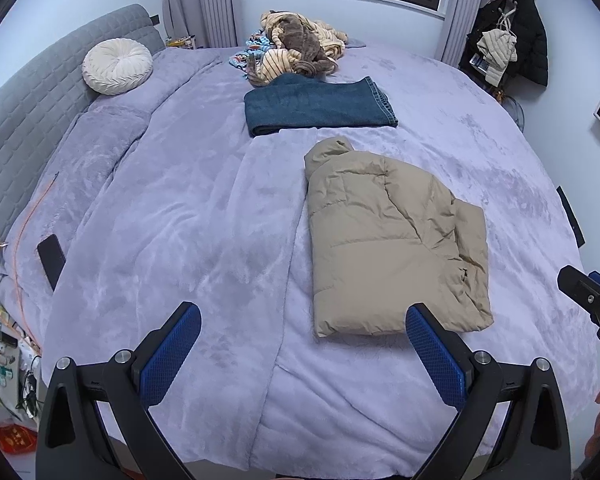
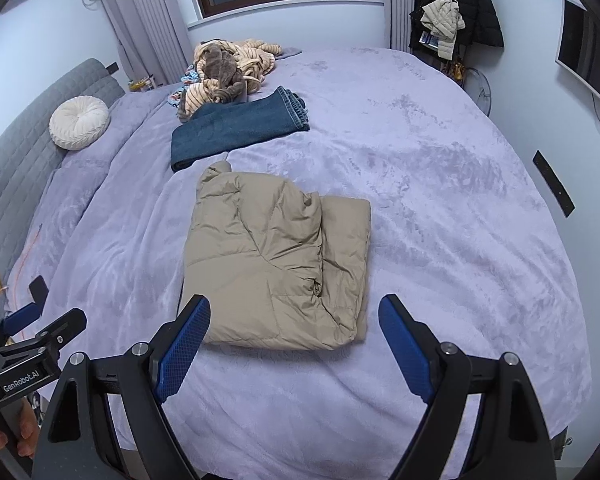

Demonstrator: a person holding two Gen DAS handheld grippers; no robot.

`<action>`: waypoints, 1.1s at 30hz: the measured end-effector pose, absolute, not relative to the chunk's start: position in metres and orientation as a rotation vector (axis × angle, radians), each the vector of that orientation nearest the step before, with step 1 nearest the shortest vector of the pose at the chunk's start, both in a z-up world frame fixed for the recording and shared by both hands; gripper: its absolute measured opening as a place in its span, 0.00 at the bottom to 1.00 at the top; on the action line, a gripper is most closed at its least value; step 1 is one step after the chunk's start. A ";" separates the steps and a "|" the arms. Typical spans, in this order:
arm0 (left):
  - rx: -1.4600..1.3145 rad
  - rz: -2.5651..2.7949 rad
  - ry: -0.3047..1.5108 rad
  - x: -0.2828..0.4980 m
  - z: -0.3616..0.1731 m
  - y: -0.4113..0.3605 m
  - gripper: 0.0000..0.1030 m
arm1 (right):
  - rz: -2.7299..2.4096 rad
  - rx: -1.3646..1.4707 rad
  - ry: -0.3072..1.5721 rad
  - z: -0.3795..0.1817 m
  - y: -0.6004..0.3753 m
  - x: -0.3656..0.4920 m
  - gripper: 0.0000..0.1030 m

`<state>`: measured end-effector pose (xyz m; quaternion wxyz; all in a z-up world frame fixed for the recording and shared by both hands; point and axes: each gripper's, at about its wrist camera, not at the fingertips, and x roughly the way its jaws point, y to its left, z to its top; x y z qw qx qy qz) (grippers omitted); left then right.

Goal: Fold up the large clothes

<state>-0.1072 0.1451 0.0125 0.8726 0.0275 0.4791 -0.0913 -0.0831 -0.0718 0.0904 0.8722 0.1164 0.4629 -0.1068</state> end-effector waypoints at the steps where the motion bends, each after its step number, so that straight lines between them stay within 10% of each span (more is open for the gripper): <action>1: 0.053 -0.191 1.001 -0.107 0.013 0.145 1.00 | -0.225 0.242 0.967 0.092 -0.072 -0.082 0.86; 33: 0.085 -0.178 0.987 -0.103 0.016 0.140 1.00 | -0.229 0.240 0.971 0.094 -0.076 -0.078 0.86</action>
